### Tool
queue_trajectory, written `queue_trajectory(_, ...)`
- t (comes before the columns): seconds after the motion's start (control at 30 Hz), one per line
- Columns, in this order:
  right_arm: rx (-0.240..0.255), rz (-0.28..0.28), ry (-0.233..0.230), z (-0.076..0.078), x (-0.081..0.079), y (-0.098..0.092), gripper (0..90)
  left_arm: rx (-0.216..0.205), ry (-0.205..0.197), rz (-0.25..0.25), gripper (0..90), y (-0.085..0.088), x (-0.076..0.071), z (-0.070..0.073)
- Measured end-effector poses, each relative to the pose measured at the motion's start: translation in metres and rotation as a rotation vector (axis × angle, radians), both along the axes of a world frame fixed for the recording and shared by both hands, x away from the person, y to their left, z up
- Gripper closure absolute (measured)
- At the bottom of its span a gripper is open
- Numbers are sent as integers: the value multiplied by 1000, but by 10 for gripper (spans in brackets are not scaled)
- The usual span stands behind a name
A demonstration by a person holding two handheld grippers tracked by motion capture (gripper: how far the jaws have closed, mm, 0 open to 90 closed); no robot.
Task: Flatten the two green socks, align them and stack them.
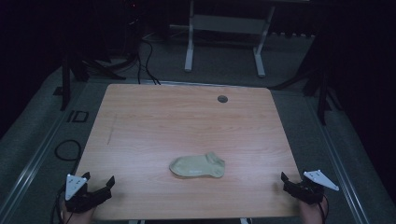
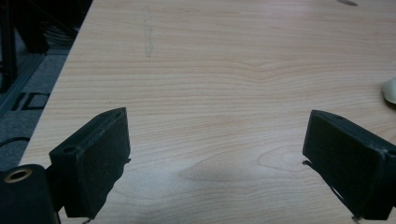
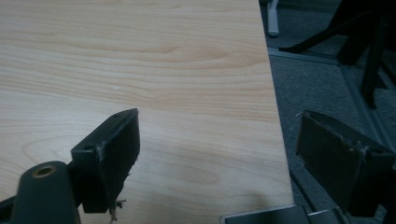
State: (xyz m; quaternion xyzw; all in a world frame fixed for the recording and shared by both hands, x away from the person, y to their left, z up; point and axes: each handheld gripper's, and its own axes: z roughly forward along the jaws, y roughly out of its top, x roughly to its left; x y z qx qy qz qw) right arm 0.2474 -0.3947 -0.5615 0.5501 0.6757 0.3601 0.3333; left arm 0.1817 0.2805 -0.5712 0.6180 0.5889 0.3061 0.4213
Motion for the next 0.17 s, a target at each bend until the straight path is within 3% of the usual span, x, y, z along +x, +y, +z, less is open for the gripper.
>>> queue_trajectory(0.17,0,-5,8,-1,1,0,140,-6,8,-4,77,0,0,-2)
